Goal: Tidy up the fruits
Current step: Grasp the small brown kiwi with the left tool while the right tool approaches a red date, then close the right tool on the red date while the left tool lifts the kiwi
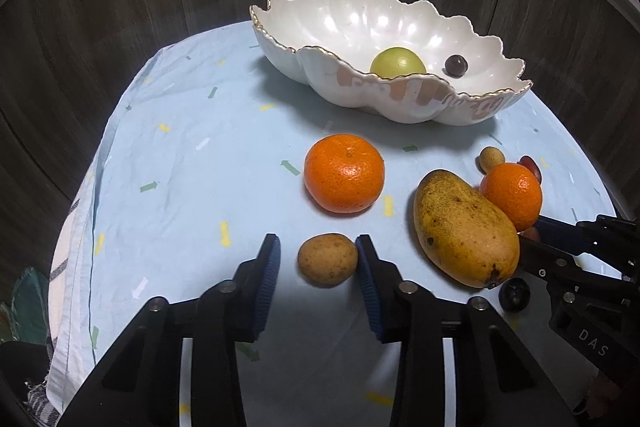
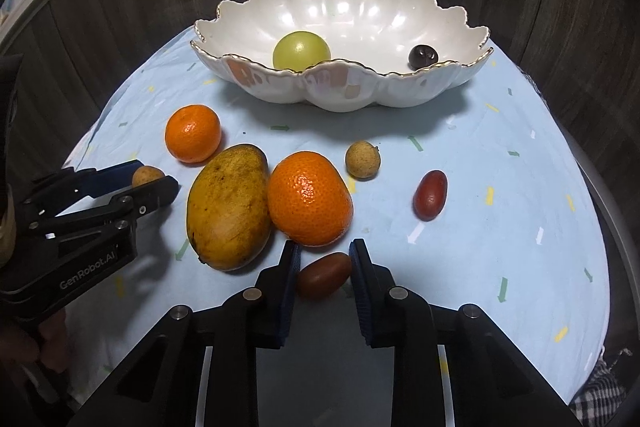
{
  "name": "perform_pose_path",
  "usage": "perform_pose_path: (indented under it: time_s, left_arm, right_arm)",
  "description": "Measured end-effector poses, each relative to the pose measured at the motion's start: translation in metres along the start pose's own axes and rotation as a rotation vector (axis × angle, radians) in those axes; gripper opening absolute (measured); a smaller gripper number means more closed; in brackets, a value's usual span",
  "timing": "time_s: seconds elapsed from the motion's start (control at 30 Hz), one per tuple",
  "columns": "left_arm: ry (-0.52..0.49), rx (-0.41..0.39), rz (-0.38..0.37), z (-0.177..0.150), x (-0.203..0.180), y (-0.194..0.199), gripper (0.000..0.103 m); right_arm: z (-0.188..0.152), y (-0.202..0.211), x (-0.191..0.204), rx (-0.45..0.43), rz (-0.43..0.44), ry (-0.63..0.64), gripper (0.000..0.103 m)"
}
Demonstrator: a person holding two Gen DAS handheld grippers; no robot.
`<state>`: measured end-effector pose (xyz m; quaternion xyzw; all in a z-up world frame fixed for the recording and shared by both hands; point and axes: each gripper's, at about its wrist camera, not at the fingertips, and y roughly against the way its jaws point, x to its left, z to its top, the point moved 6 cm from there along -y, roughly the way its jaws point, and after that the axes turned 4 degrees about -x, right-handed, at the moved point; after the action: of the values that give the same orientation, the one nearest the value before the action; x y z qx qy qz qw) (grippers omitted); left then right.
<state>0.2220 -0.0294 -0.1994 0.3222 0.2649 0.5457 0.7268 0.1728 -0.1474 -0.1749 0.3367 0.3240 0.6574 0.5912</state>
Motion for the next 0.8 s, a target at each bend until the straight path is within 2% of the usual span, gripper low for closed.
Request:
perform_pose_path:
  time_s: [0.03, 0.33, 0.8]
  left_arm:
    - [-0.004, -0.001, -0.007, 0.000, -0.001, 0.001, 0.028]
    - [-0.006, -0.023, 0.002, 0.000, -0.002, 0.010, 0.028]
    - [-0.007, -0.037, -0.004, 0.001, -0.009, 0.028, 0.028]
  right_arm:
    - [0.000, 0.000, -0.001, 0.000, 0.002, -0.005, 0.026]
    - [-0.001, 0.005, -0.007, -0.006, -0.008, -0.031, 0.026]
    - [0.008, 0.026, -0.016, -0.062, -0.029, -0.062, 0.026]
